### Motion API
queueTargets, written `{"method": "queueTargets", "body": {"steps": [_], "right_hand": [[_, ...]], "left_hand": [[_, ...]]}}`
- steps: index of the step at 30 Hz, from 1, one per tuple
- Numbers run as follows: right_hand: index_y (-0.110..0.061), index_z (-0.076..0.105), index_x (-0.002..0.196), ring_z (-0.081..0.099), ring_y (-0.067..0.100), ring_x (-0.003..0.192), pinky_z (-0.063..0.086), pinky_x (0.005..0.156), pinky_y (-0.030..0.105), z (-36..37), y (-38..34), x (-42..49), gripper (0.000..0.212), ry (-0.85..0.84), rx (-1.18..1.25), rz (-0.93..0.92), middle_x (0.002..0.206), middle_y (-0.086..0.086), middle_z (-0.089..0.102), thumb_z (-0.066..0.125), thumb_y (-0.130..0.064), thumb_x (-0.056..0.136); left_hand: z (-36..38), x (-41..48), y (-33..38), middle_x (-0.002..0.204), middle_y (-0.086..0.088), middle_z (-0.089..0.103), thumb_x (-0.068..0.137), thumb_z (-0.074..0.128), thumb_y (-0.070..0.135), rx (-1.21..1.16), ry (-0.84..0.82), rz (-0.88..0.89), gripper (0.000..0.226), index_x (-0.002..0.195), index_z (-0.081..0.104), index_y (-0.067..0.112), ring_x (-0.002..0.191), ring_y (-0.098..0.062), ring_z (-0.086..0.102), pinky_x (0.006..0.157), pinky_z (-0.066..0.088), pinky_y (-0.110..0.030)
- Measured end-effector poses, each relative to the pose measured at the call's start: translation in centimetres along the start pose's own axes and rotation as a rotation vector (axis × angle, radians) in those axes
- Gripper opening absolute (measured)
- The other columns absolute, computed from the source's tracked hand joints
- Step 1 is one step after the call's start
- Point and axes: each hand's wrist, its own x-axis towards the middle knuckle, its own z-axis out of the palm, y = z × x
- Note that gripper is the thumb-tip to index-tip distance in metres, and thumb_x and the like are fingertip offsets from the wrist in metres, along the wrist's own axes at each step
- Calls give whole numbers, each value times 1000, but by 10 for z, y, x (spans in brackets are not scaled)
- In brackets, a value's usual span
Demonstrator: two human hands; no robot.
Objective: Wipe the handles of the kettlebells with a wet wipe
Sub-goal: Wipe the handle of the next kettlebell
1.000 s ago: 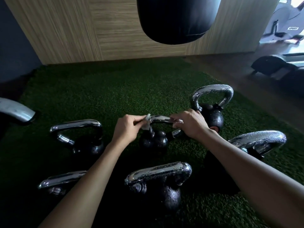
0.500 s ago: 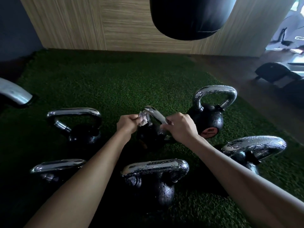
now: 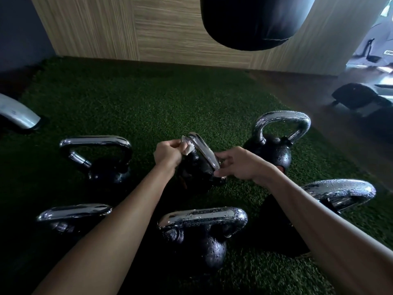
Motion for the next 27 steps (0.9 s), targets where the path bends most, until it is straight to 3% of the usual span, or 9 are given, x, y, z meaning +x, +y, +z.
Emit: {"method": "queueTargets", "body": {"steps": [2, 4, 6, 8, 14, 17, 20, 23, 27], "right_hand": [[-25, 78, 113, 69, 26, 87, 54, 90, 42, 3, 0, -1, 36, -14, 59, -5, 106, 27, 72, 87, -22, 79], [-21, 78, 113, 70, 38, 109, 48, 106, 52, 7, 1, 1, 31, -16, 94, -17, 110, 21, 74, 84, -21, 83], [-17, 77, 113, 65, 38, 115, 44, 109, 57, 8, 0, 3, 26, -31, 69, -31, 113, 18, 74, 80, -19, 87], [-17, 76, 112, 64, 37, 117, 43, 109, 58, 7, 1, 7, 22, -34, 50, -40, 114, 16, 74, 77, -20, 90], [-19, 76, 116, 68, 20, 115, 45, 108, 37, 7, -4, 12, 22, -4, 99, -35, 111, 4, 77, 72, -17, 94], [-18, 77, 112, 67, 26, 116, 44, 110, 43, 4, -2, 18, 19, -3, 52, -41, 112, 9, 76, 73, -21, 94], [-20, 74, 119, 67, 21, 116, 46, 109, 42, -1, 0, 15, 24, -64, 49, -67, 113, 2, 77, 70, -23, 96], [-30, 67, 132, 66, 3, 109, 46, 87, 24, -4, -4, 8, 36, -161, 61, -94, 116, -10, 75, 68, -21, 97], [-35, 69, 128, 63, -15, 90, 42, 70, 7, -6, -5, 10, 38, -154, 91, -102, 105, -18, 76, 67, -14, 97]], "left_hand": [[-1, 3, 2, 113, -9, 75, 89, 80, 21, -26, -18, -41, 35, 121, 73, 10, 95, -20, 70, 80, 49, -21], [0, 6, 4, 113, -11, 75, 88, 81, 20, -38, -57, -58, 36, 121, 72, 9, 97, -22, 72, 79, 50, -18], [2, 1, 9, 104, -7, 75, 88, 81, 25, -33, -103, -42, 34, 118, 74, 10, 83, -14, 70, 59, 45, -3], [4, -4, 13, 103, -4, 77, 87, 81, 32, -33, -127, -17, 38, 120, 75, 13, 86, -10, 69, 47, 38, 0], [2, 4, 22, 110, -1, 78, 87, 81, 38, -59, -95, 8, 39, 120, 76, 17, 105, -12, 72, 69, 40, -7], [-2, -3, 26, 111, 6, 74, 87, 80, 39, -22, -101, 46, 42, 122, 75, 17, 106, -8, 67, 80, 42, -11], [-6, -20, 17, 109, 8, 73, 87, 80, 33, 33, -152, 144, 39, 121, 75, 15, 99, -3, 67, 74, 44, -2], [-9, -25, 18, 117, 4, 75, 85, 82, 38, 118, -133, 216, 39, 118, 77, 17, 111, -7, 68, 91, 46, -12], [-9, -34, 29, 118, 3, 76, 84, 82, 41, 210, -104, 233, 40, 116, 78, 19, 110, -7, 68, 90, 45, -13]]}}
